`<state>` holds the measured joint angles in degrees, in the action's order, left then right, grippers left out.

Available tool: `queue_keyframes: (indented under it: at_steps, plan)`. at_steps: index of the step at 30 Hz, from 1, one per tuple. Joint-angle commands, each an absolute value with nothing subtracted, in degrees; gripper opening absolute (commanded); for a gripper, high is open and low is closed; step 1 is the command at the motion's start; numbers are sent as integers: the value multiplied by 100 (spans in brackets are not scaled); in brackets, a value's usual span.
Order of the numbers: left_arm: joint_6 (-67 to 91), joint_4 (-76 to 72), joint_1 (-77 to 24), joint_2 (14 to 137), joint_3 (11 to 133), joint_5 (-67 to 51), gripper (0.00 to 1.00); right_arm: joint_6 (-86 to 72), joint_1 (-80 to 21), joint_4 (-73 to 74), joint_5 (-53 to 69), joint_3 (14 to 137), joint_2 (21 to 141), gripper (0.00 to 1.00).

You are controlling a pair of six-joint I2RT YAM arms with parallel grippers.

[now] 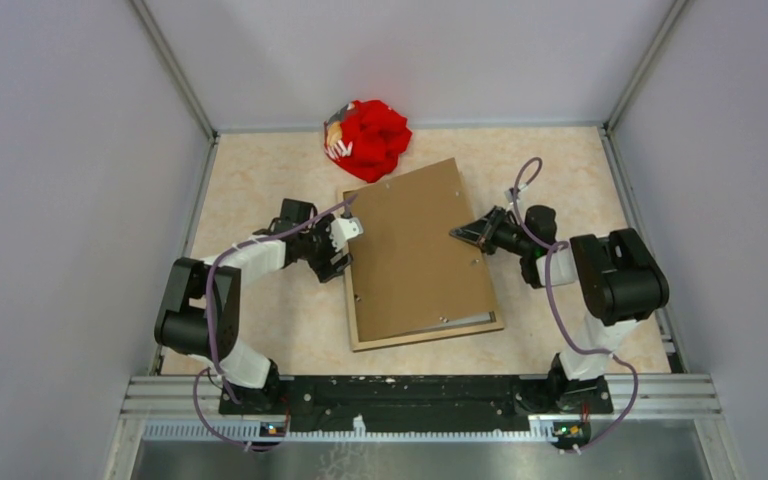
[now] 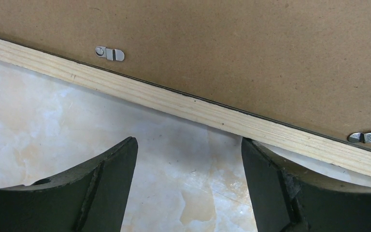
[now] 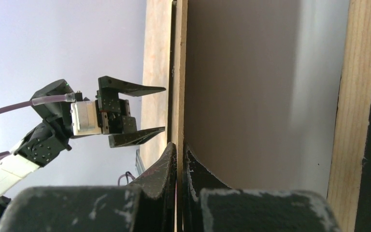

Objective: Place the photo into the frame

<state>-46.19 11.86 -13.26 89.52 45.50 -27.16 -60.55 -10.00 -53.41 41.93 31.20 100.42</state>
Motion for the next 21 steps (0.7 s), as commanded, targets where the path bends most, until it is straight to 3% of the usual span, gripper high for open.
queue_keyframes:
  at_steps: [1, 7, 12, 15, 21]
  plan:
    - [-4575, 1111, -1397, 8977, 4745, -3037, 85, -5711, -1119, -5682, 4058, 3242, 9926, 0]
    - [-4514, 1101, -1413, 8949, 4751, -3131, 84, -5695, -1423, -5749, 3702, 2909, 9927, 3]
    - [-4489, 1200, -1415, 8901, 4851, -3103, 84, -4694, -1673, -3647, 3020, 3265, 9118, 12]
    - [-4457, 1260, -1406, 8879, 4936, -3079, 85, -3972, -1978, -1832, 2294, 3768, 8643, 28]
    - [-4456, 1314, -1406, 8779, 5038, -3005, 85, -3459, -2534, -285, 1218, 4284, 8476, 66]
